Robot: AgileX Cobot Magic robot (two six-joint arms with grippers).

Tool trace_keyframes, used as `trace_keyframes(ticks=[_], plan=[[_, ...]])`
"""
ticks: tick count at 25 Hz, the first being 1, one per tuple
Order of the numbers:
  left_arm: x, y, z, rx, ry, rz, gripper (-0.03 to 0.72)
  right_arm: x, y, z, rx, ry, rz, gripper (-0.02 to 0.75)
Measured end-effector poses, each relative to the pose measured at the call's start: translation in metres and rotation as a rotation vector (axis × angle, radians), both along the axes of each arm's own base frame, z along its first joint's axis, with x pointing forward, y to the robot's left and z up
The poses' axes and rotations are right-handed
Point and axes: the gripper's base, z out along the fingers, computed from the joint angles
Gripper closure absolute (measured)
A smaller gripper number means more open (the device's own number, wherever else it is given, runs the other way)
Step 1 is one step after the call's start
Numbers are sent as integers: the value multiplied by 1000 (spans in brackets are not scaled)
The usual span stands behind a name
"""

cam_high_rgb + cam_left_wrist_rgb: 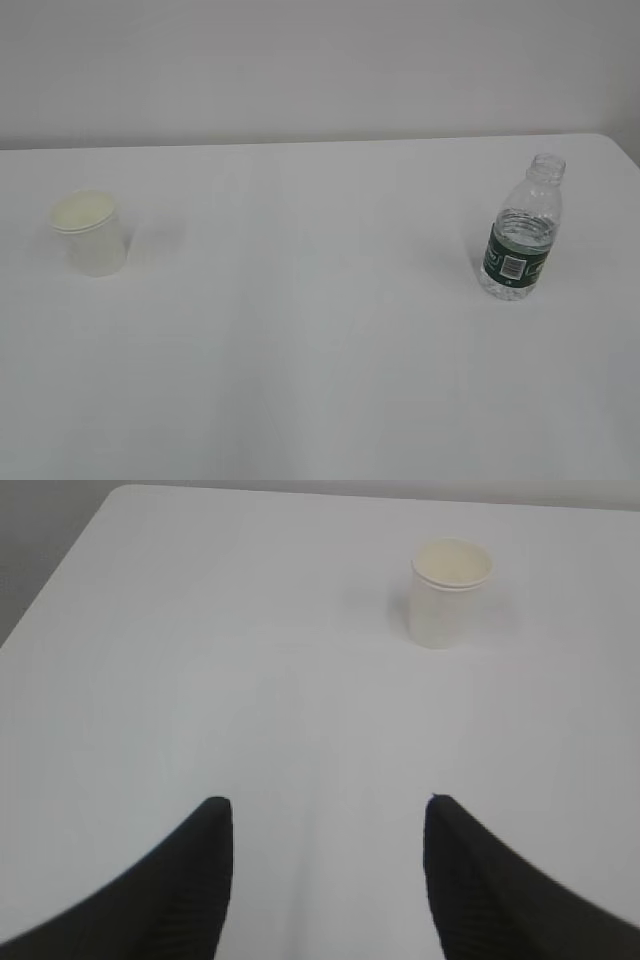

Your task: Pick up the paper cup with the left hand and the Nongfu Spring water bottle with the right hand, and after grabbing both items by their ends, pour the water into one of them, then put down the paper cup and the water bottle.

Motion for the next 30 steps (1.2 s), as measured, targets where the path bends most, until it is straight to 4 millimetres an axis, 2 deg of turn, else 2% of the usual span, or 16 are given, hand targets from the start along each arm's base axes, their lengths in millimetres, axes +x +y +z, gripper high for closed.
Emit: trace_keyframes(ticks=[25, 30], plan=[[0, 3, 0, 24, 1, -27, 257, 0, 0, 0, 2, -1, -1, 201], [0, 3, 0, 24, 1, -27, 257, -1, 1, 5, 17, -29, 10, 201]])
